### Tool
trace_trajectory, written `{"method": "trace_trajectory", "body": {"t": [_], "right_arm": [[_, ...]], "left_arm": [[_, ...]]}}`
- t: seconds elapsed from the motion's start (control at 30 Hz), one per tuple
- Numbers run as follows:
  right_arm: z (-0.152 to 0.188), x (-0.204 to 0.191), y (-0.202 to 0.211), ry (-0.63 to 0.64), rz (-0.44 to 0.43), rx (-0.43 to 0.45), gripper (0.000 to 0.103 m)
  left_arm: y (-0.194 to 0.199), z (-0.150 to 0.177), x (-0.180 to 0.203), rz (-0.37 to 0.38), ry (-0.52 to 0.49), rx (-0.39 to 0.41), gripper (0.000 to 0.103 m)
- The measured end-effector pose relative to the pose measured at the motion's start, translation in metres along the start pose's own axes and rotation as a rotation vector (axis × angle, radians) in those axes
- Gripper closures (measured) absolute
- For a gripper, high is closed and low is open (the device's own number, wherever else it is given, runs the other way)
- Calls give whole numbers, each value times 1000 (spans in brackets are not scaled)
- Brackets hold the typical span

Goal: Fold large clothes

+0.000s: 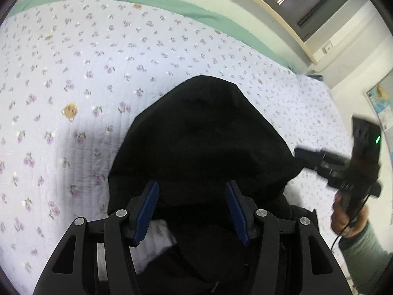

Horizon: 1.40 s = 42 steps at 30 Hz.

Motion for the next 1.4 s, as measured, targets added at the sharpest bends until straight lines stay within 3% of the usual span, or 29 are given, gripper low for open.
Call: {"method": "trace_trajectory", "body": {"t": [0.13, 0.2, 0.3, 0.4, 0.47, 0.57, 0.63, 0.7, 0.77, 0.9, 1.03, 1.1, 1.13, 1.17, 1.2, 1.23, 1.27, 1.4], "right_arm": [[33, 25, -44, -37, 31, -146, 51], [41, 30, -64, -87, 15, -168, 51], [37, 35, -59, -98, -5, -173, 52], [28, 33, -32, -51, -29, -146, 51], [19, 34, -9, -35, -69, -96, 50], [-7, 39, 9, -34, -131, -38, 38], [-28, 43, 6, -26, -136, -16, 37], [-45, 49, -5, -26, -164, -31, 37], [-55, 54, -22, -34, -200, -67, 37], [-69, 62, -64, -24, -224, -135, 37], [-73, 56, -104, -25, -271, -233, 37], [-70, 47, -118, -5, -288, -276, 35], [-70, 41, -118, 17, -282, -273, 38], [-67, 31, -112, 65, -281, -264, 60], [-66, 24, -108, 88, -284, -260, 70], [-62, 15, -95, 128, -269, -238, 78], [-57, 6, -81, 164, -258, -212, 83], [-28, -30, -11, 245, -206, -76, 84]], "left_arm": [[-39, 10, -23, -13, 87, -106, 44], [-50, 11, -30, 10, 102, -124, 44], [-44, 5, -27, 20, 58, -152, 44], [-15, 1, -11, 5, -57, -132, 44], [8, -9, -4, 43, -103, -83, 44], [25, -36, -8, 91, -105, -36, 18], [21, -55, -16, 108, -94, -35, 18], [5, -74, -33, 144, -58, -78, 18], [-15, -88, -47, 130, -14, -135, 18], [-49, -91, -62, 241, 26, -216, 18], [-79, -89, -61, 281, 62, -261, 18], [-81, -89, -55, 288, 48, -241, 21], [-78, -88, -51, 284, 25, -229, 24], [-72, -87, -42, 272, -15, -218, 38], [-64, -85, -33, 263, -58, -208, 52], [-56, -82, -28, 256, -83, -202, 55], [-41, -79, -22, 255, -110, -187, 59], [29, -53, 10, 267, -205, -117, 62]]}}
Point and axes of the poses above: each gripper's, at about its wrist camera, not at the fingertips, and y roughly against the way its jaws point, x to its right, z to its underside, the point moved 1 cm from there along -y, roughly the way its jaws point, and after that the axes turned 4 degrees about -y, right-handed, at the moved point
